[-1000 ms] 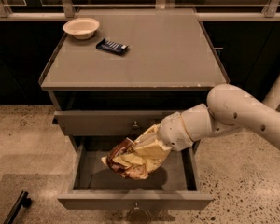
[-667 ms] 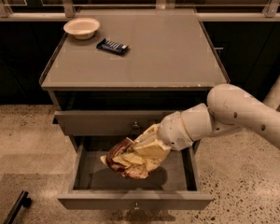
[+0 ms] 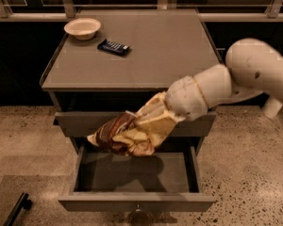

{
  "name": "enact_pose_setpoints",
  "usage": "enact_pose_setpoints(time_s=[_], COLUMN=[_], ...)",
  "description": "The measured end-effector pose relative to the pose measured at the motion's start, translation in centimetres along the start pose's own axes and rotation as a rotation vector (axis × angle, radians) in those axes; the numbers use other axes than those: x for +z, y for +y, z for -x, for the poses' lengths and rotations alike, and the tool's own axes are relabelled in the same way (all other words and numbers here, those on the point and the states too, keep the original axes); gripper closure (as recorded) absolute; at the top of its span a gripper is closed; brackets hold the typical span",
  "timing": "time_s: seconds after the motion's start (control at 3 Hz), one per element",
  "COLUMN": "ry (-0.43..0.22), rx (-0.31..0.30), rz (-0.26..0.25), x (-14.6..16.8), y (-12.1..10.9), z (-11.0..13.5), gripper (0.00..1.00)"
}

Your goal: Pick brown chip bag from middle drawer and place on counter

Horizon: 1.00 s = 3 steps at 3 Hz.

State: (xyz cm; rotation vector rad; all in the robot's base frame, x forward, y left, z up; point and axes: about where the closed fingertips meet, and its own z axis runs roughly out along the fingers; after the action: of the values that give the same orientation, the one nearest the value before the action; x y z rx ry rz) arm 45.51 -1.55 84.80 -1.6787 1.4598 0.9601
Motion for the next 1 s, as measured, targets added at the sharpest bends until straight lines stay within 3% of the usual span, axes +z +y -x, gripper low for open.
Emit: enact_pose_setpoints(time_s=[0.33, 0.67, 1.0], ry=[-0.056, -0.062, -0.062], rx=[-0.119, -0.156, -0.156], rz=[0.022, -0.002, -0.002], x=[-4.8, -6.4, -6.4], y=[-0.5, -1.0, -1.0], z=[5.2, 6.8, 6.8], gripper=[1.0, 1.0, 1.0])
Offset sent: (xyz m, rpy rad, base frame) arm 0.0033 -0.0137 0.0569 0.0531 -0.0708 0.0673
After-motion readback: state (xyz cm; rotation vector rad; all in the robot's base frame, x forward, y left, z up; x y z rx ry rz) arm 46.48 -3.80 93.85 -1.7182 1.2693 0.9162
